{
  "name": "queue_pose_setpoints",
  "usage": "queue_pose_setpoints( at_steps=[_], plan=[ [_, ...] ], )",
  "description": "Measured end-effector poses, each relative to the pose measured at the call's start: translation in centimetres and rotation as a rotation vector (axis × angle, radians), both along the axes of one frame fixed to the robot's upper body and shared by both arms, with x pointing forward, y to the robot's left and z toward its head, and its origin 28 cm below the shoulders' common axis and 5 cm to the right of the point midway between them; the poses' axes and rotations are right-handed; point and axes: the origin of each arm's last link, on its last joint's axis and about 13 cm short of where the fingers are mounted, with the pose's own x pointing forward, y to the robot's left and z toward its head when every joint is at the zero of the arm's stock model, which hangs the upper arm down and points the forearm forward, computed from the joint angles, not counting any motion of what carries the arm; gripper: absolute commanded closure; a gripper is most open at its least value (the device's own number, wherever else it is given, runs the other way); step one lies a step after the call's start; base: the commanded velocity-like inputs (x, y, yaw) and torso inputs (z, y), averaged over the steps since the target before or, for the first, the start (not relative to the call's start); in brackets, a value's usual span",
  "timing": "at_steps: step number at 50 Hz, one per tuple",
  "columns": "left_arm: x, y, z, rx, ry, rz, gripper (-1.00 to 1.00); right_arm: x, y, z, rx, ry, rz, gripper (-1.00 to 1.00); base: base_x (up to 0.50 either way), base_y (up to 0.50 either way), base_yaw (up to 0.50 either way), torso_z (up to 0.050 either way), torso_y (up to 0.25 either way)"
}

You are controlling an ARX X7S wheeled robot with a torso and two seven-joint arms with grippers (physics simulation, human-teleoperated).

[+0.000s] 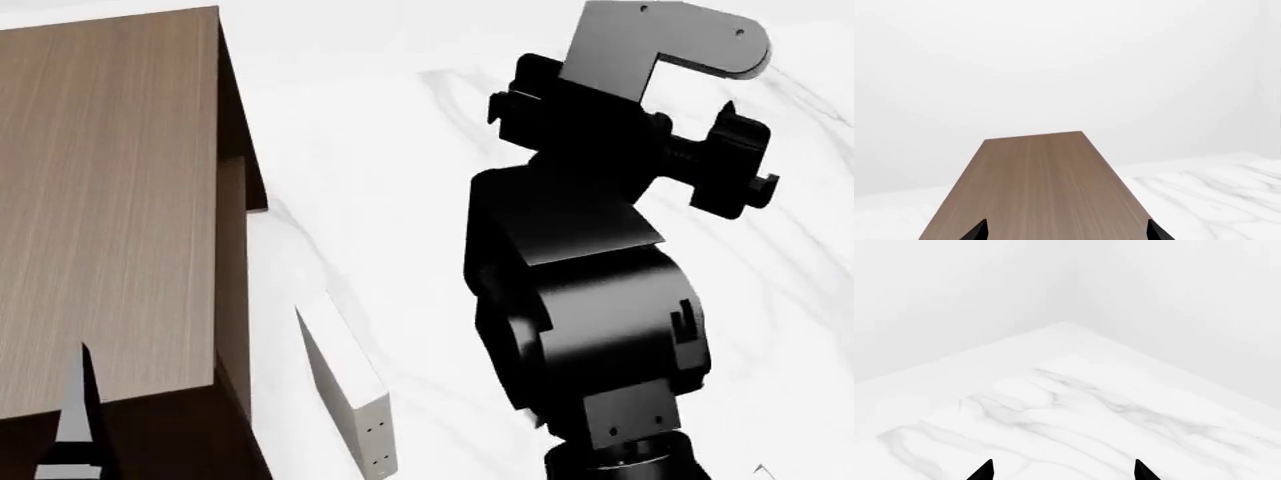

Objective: Pick up the book in the middle and place it on the cabinet shelf.

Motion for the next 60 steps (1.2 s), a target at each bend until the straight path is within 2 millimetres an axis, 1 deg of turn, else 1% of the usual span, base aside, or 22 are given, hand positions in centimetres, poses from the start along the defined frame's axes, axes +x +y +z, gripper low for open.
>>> queue_pose_setpoints(
  at_steps=[4,8,13,19,28,36,46,60],
  plan=[
    [0.0,-0.1,-0.1,-0.002,0.004,-0.005,-1.00,1.6,0.5,0.3,-0.005,0.044,-0.043,-1.00,0.00,0.00,0.00,0.000,0.000],
    [0.1,-0.1,-0.2,-0.004,0.008,-0.009,-1.00,2.8,1.0,0.4,-0.025,0.088,-0.076,-1.00,0.00,0.00,0.00,0.000,0.000],
    [0.1,-0.2,-0.2,-0.006,0.012,-0.014,-1.00,3.7,1.2,0.7,-0.040,0.131,-0.123,-1.00,0.00,0.00,0.00,0.000,0.000],
    [0.2,-0.4,-0.4,-0.008,0.018,-0.024,-1.00,4.4,0.7,0.7,-0.050,0.174,-0.198,-1.00,0.00,0.00,0.00,0.000,0.000],
    [0.3,-0.4,-0.4,-0.013,0.019,-0.030,-1.00,4.8,-0.2,0.5,-0.030,0.254,-0.327,-1.00,0.00,0.00,0.00,0.000,0.000],
    [0.3,-0.5,-0.4,-0.017,0.019,-0.037,-1.00,4.7,-0.5,0.0,0.003,0.351,-0.404,-1.00,0.00,0.00,0.00,0.000,0.000],
    [0.2,-0.5,-0.3,-0.021,0.017,-0.039,-1.00,4.6,-0.4,-0.6,0.074,0.446,-0.449,-1.00,0.00,0.00,0.00,0.000,0.000],
    [0.2,-0.5,-0.3,-0.024,0.016,-0.041,-1.00,4.5,-0.1,-1.0,0.171,0.516,-0.462,-1.00,0.00,0.00,0.00,0.000,0.000]
  ],
)
